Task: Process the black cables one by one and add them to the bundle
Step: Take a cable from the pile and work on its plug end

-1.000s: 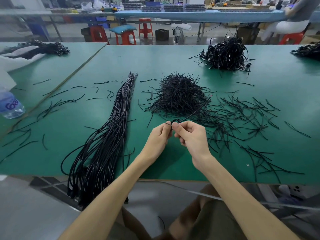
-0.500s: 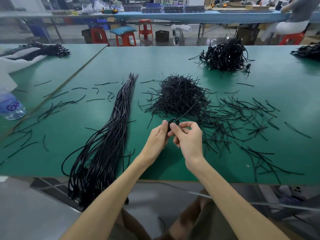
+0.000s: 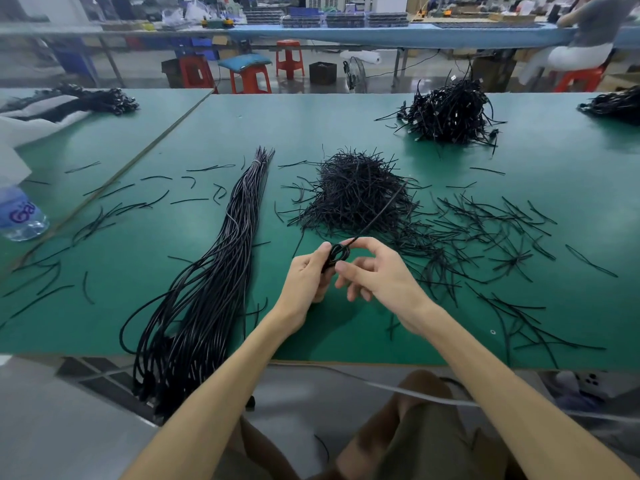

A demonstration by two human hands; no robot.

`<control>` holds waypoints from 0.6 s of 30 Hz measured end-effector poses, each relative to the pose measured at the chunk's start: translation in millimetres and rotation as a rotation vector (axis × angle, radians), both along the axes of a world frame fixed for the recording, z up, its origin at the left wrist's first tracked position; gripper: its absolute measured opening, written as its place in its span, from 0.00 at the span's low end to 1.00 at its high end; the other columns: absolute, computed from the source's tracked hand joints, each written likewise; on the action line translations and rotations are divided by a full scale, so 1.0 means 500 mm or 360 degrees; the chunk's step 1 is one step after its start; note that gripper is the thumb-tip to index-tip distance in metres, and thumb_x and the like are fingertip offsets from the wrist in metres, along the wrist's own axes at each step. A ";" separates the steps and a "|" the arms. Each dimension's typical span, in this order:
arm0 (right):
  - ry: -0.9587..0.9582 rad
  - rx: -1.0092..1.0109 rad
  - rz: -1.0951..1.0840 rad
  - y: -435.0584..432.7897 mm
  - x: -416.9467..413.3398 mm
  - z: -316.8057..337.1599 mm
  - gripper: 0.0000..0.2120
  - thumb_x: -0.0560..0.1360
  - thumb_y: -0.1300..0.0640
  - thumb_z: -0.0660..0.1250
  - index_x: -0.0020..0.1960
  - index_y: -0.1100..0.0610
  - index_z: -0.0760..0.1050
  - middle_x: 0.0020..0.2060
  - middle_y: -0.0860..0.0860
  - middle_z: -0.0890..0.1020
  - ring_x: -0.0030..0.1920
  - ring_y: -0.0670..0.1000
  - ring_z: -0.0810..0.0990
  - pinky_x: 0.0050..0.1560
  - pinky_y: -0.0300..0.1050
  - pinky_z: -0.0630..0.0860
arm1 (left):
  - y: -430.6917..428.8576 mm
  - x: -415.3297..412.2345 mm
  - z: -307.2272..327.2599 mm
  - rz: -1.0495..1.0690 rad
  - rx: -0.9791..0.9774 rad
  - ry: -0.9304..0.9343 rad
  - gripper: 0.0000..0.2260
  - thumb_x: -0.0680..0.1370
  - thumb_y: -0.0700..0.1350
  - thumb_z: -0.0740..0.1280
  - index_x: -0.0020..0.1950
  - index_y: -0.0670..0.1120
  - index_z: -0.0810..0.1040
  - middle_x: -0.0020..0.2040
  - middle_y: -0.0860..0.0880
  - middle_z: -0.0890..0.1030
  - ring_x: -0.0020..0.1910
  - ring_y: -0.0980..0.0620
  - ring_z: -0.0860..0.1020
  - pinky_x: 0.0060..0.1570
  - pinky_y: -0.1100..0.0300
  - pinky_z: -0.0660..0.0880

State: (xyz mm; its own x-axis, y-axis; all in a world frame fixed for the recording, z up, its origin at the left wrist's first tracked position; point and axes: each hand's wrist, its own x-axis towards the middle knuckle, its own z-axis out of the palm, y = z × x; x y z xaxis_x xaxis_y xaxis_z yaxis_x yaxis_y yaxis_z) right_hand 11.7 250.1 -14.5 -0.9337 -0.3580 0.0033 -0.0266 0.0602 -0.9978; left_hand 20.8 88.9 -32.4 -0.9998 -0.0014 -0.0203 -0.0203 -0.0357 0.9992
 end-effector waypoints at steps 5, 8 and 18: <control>0.0206 0.0308 0.0090 -0.001 -0.009 0.005 0.16 0.76 0.54 0.75 0.62 0.47 0.78 0.38 0.52 0.85 0.30 0.54 0.78 0.32 0.42 0.75 | 0.000 0.004 0.001 -0.0067 0.0000 -0.0016 0.21 0.86 0.51 0.59 0.36 0.47 0.76 0.24 0.55 0.63 0.22 0.56 0.55 0.23 0.65 0.54; 0.0420 0.0492 -0.0006 -0.016 0.000 0.000 0.10 0.76 0.53 0.75 0.56 0.47 0.80 0.40 0.49 0.85 0.33 0.56 0.81 0.43 0.51 0.81 | 0.001 0.005 0.001 -0.0062 0.0019 -0.0034 0.26 0.86 0.51 0.59 0.28 0.53 0.75 0.24 0.57 0.63 0.21 0.58 0.57 0.22 0.66 0.55; 0.0892 0.1112 -0.0104 -0.006 0.010 0.004 0.15 0.81 0.45 0.65 0.51 0.58 0.78 0.44 0.49 0.80 0.44 0.52 0.78 0.49 0.54 0.77 | 0.002 0.003 0.000 -0.0007 0.0011 -0.0054 0.23 0.87 0.49 0.57 0.31 0.48 0.66 0.25 0.53 0.61 0.24 0.55 0.54 0.23 0.64 0.53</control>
State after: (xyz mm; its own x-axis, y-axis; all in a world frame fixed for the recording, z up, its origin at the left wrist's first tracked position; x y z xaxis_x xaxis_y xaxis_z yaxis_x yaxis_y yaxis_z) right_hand 16.5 247.0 -12.5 -0.8792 -0.3954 0.2660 -0.4739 0.6672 -0.5747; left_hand 22.2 89.6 -32.5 -0.9985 0.0033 -0.0540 -0.0541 -0.0427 0.9976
